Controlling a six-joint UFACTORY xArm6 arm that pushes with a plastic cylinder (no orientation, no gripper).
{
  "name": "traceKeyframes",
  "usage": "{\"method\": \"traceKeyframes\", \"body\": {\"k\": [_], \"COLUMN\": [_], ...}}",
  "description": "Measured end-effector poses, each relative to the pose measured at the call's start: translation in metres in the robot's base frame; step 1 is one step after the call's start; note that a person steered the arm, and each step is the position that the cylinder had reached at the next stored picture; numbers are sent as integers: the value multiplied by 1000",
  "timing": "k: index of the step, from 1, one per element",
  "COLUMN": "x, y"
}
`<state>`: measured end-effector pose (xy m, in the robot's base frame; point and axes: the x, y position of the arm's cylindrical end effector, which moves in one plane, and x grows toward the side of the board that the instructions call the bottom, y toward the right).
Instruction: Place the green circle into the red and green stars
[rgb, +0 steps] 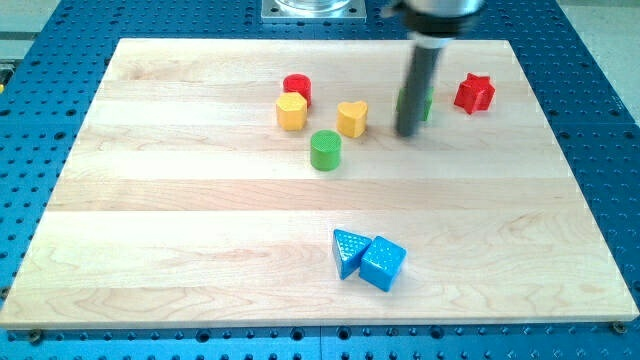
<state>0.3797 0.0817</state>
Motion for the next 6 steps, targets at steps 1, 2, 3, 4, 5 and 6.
{"method": "traceKeyframes", "body": {"k": [1,2,3,4,5,6], "x": [-32,-44,56,112,72,62], "y": [40,76,-8,-121,-192,-107]}}
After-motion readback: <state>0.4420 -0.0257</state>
